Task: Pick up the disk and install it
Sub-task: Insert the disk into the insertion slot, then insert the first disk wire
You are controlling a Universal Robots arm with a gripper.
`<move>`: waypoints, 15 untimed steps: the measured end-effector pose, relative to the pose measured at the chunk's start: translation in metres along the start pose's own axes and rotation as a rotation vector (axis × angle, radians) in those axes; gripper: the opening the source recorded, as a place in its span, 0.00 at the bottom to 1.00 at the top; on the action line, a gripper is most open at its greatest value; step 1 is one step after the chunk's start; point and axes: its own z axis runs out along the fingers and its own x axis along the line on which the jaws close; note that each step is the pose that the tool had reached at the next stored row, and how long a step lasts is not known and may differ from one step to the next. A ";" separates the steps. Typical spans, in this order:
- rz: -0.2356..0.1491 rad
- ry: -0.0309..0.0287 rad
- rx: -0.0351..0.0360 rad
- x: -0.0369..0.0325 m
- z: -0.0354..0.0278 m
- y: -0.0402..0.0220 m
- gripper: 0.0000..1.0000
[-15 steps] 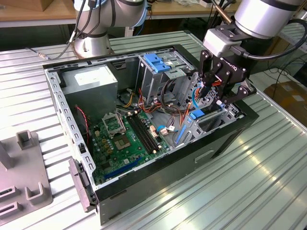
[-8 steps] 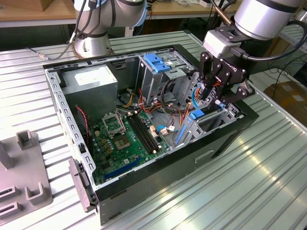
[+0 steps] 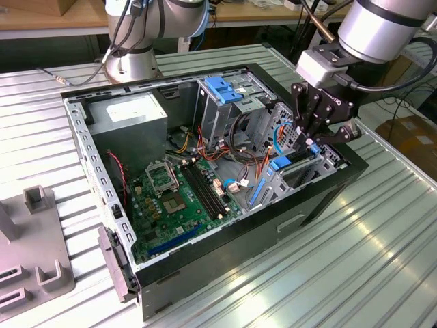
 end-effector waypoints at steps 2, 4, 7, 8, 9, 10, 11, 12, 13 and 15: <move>0.000 0.0017 0.0001 0.0000 0.0003 -0.0018 0.10; 0.000 0.0016 0.0001 0.0000 0.0004 -0.0018 0.10; 0.000 0.0016 0.0001 0.0000 0.0004 -0.0019 0.10; 0.000 0.0016 0.0001 0.0000 0.0004 -0.0019 0.10; 0.000 0.0016 0.0001 0.0000 0.0004 -0.0019 0.10; 0.000 0.0016 0.0001 0.0000 0.0004 -0.0019 0.10; 0.000 0.0015 0.0001 0.0000 0.0004 -0.0019 0.10; 0.000 0.0015 0.0001 0.0000 0.0004 -0.0019 0.10; 0.000 0.0016 0.0001 0.0000 0.0004 -0.0020 0.10; 0.000 0.0016 0.0001 0.0000 0.0004 -0.0020 0.10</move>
